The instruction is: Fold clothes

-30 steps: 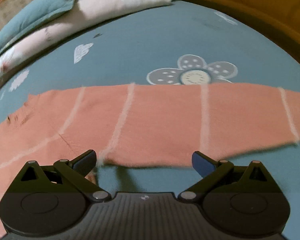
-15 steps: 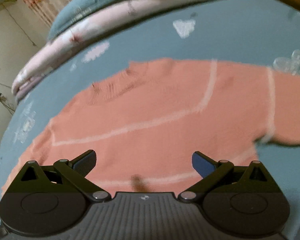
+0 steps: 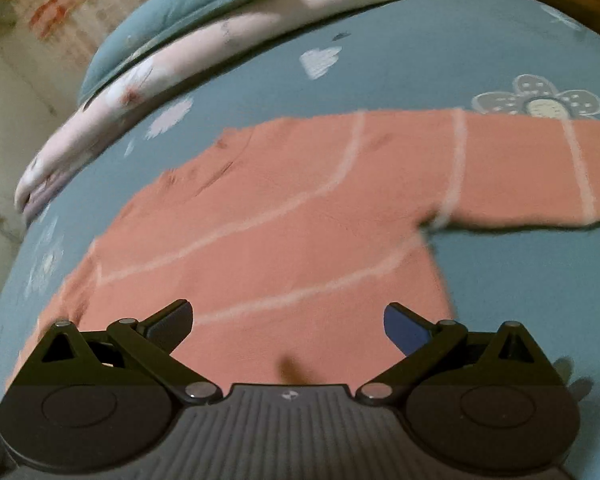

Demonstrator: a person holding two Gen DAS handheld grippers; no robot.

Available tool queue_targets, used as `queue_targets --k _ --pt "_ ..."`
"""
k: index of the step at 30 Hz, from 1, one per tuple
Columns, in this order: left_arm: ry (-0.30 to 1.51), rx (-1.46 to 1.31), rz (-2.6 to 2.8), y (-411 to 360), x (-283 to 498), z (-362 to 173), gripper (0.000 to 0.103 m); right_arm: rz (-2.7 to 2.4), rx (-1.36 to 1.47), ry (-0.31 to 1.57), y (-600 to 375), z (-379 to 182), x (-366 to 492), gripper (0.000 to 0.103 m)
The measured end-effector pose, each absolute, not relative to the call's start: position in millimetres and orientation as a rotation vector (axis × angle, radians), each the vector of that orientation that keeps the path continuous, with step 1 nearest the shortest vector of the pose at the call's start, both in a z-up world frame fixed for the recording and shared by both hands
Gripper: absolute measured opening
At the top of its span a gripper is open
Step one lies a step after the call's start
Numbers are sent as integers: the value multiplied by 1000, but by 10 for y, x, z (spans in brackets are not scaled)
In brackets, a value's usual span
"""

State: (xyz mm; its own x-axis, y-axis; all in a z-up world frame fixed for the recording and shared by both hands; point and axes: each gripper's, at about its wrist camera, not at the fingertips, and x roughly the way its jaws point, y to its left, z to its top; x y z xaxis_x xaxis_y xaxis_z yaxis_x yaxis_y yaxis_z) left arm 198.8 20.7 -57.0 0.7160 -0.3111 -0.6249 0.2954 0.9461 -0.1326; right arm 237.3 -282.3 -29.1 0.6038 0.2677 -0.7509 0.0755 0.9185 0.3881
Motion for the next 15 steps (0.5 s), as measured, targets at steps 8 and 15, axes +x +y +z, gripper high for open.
queue_targets --k 8,15 --pt "706 -21 -326 204 1995 -551 102 66 260 1029 -2662 -443 1832 103" --pt "701 -26 -326 196 1950 -515 102 68 175 1014 -2375 -290 1503 103"
